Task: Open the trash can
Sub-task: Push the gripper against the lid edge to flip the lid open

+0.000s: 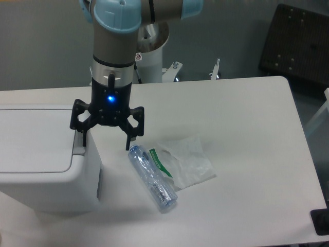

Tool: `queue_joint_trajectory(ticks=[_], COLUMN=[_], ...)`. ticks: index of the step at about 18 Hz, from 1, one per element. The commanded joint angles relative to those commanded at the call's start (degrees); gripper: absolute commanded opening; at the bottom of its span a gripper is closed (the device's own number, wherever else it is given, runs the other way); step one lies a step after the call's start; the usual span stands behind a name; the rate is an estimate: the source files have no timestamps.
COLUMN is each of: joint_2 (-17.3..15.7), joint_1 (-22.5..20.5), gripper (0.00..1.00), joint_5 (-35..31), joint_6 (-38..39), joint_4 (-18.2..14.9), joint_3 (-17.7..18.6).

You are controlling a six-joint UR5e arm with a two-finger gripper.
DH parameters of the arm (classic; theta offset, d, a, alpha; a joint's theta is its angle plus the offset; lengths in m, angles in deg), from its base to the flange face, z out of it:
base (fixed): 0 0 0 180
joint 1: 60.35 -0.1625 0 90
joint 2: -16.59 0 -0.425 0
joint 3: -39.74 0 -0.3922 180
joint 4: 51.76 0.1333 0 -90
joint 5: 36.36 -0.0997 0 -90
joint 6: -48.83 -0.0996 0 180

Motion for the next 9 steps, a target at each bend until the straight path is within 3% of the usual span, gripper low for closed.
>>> queue_joint_trajectory(ticks=[9], joint_2=[-0.44], joint_1=[-0.26], gripper=[1.0], joint_5=[0.09], joint_6=[0.09], joint_4=[-0.35], joint_3=[-2.1])
